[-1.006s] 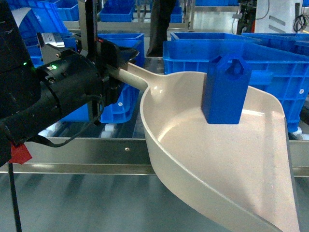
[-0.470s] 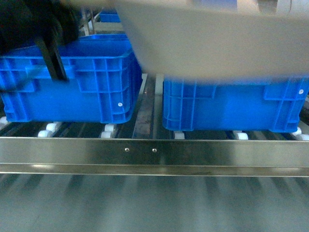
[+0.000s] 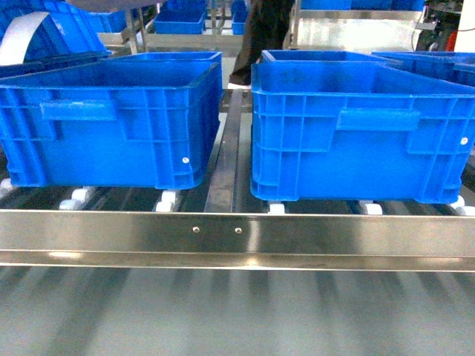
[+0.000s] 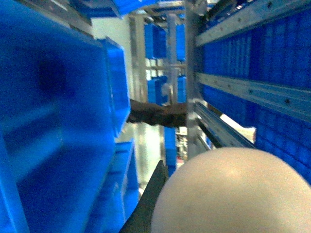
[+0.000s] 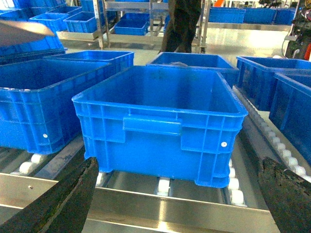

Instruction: Place part in tray to right shelf

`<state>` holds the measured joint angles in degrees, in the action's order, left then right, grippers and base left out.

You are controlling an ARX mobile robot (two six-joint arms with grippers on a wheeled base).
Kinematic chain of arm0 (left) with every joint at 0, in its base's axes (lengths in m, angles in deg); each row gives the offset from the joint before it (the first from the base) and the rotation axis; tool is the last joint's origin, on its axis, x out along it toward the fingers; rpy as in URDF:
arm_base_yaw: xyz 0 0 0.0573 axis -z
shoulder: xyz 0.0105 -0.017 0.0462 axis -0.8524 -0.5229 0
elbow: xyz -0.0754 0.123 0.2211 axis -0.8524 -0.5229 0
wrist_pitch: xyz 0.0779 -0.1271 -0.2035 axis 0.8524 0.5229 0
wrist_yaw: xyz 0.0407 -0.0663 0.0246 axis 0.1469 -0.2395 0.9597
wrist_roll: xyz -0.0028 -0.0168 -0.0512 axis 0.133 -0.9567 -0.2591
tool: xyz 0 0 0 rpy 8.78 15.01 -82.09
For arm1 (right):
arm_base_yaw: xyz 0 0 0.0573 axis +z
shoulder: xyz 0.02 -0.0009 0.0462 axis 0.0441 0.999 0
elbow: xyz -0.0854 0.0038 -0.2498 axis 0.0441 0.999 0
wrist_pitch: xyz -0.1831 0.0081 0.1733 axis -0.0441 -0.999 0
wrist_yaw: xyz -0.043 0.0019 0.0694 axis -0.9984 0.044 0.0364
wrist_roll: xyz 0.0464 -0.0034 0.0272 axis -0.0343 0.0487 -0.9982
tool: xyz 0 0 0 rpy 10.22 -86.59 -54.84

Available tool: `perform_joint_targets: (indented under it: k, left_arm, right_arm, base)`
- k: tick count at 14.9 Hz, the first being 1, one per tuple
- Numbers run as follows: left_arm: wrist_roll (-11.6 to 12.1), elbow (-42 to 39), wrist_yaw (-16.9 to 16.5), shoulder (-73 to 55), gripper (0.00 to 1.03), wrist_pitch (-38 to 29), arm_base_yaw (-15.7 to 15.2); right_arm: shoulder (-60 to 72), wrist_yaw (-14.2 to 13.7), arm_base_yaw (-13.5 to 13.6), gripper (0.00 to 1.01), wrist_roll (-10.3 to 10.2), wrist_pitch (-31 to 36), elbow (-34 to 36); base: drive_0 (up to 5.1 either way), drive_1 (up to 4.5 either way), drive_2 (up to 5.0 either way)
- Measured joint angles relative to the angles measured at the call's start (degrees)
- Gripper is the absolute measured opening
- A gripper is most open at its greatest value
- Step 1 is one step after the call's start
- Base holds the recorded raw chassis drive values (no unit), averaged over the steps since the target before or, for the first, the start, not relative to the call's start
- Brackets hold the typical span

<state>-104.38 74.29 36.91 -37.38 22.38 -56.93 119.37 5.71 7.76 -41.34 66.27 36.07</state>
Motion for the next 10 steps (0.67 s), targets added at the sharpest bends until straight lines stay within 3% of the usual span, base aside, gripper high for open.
perform_joint_targets:
  k: [1,2,3,5,6,7,8,9,10]
  left_arm:
    - [3.7,5.7,3.3,-3.8,0.12,5.5,-0.1]
    - [9.0,11.5,7.3,-7.6,0.12,10.4,0.7]
    - [16.5,18.5,12.4,-12.2,0.12,12.1,1.8]
    - [33.9,31.3,26.3,-18.0,0.12,10.5,5.9]
    - [43.0,34.9,30.3,-19.9,0.12,3.6,6.8]
    - [53.3,37.4,32.3,-21.4,0.12,-2.0,7.1]
    - [61.2,38.7,34.7,-22.5,0.12,-0.8,6.7]
    - [66.1,38.7,35.5,-23.0,0.12,-0.6,6.0]
    - [68.4,38.7,35.8,-23.2,0.12,-0.7,5.2]
  right_arm:
    - [0.0,0.0,0.0,0.98,0.0,0.0,0.0]
    - [0.0,0.0,0.0,0.98,0.0,0.0,0.0]
    - [0.0,0.0,0.0,0.98,0.0,0.0,0.0]
    - [0.0,0.0,0.0,0.98,0.0,0.0,0.0]
    - [0.0,0.0,0.0,0.98,0.0,0.0,0.0]
    - [0.0,0.0,0.0,0.98,0.0,0.0,0.0]
    - [0.0,0.0,0.0,0.98,0.0,0.0,0.0]
    - [0.0,0.0,0.0,0.98,0.0,0.0,0.0]
    - [0.0,0.0,0.0,0.98,0.0,0.0,0.0]
  base:
    - [0.0,0.0,0.0]
    - [0.0,0.0,0.0]
    - [0.0,0.0,0.0]
    - [0.0,0.0,0.0]
    - [0.0,0.0,0.0]
    - [0.0,0.0,0.0]
    - [0.0,0.0,0.0]
    - [0.0,0.0,0.0]
    - [0.0,0.0,0.0]
